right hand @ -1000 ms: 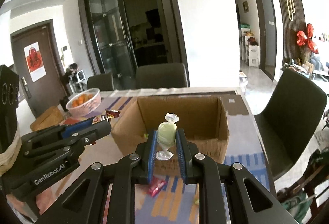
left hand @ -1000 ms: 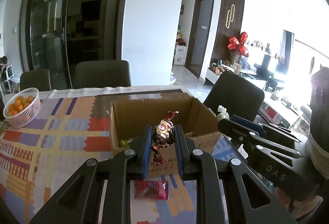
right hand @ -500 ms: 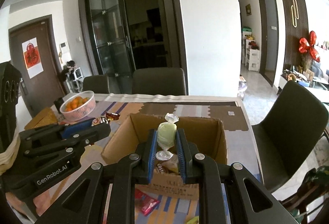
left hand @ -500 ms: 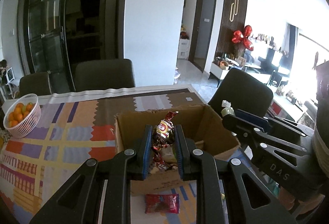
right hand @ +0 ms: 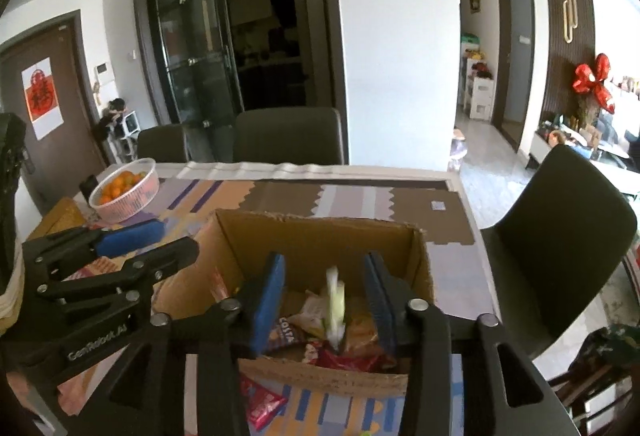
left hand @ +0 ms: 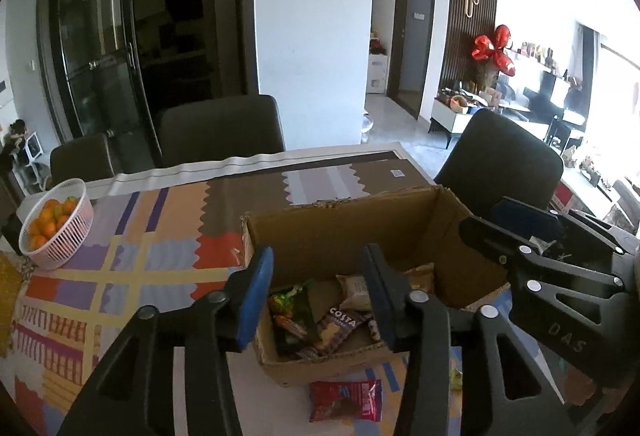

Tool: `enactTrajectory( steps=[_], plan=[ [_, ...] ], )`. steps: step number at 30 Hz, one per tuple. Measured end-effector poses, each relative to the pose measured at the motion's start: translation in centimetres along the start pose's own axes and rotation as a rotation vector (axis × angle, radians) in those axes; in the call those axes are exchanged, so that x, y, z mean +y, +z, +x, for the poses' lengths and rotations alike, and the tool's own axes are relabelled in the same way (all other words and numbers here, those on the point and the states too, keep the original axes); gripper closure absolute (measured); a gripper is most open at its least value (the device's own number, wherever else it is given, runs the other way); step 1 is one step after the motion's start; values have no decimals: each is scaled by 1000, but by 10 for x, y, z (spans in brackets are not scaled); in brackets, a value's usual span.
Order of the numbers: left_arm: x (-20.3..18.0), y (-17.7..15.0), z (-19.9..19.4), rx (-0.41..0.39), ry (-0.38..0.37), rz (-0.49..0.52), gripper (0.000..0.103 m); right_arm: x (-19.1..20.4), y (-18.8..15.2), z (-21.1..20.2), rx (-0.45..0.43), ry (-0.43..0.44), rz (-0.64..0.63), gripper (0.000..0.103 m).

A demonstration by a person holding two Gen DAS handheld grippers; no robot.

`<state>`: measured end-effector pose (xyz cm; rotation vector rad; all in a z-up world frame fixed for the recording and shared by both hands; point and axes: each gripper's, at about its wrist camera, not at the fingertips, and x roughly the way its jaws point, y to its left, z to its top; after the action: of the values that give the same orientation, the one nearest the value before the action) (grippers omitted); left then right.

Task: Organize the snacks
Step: 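Withdraw both tools from the box toward the last two snacks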

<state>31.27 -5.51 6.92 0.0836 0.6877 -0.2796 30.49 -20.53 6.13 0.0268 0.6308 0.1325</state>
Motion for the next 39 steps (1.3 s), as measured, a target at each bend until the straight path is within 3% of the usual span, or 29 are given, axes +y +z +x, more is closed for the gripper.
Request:
enactTrajectory(
  steps=[9, 17, 30, 39],
  plan=[
    [-9, -23, -29, -40, 40, 54, 32, 2, -22, -33, -45, -30, -21, 42],
    [-25, -47, -51, -67, 53, 105, 21, -5, -46, -52, -38, -39, -7, 35],
    [-39, -108, -46, 20, 27, 108, 19, -13, -92, -61, 45, -62, -30, 35],
    [-42, -139, -27, 112, 15, 118, 19, -17, -125, -42, 152, -59, -38, 35]
  ],
)
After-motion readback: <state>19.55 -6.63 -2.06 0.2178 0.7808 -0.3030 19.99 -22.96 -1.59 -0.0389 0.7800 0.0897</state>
